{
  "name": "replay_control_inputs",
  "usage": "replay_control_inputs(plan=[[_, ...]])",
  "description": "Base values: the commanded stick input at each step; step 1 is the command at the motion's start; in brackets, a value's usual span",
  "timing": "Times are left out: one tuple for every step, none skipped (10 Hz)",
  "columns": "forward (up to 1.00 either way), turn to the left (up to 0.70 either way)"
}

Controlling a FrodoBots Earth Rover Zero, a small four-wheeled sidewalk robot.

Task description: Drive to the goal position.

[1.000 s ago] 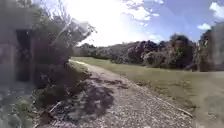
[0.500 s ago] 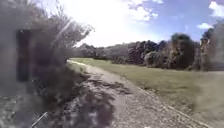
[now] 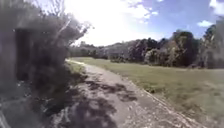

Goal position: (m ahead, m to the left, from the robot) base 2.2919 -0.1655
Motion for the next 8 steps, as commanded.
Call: replay_control_inputs(plan=[[0.7,0.01],[0.7,0.01],[0.7,0.01],[0.7,0.01],[0.7,0.01],[0.7,0.01],[0.7,0.01],[0.7,0.01]])
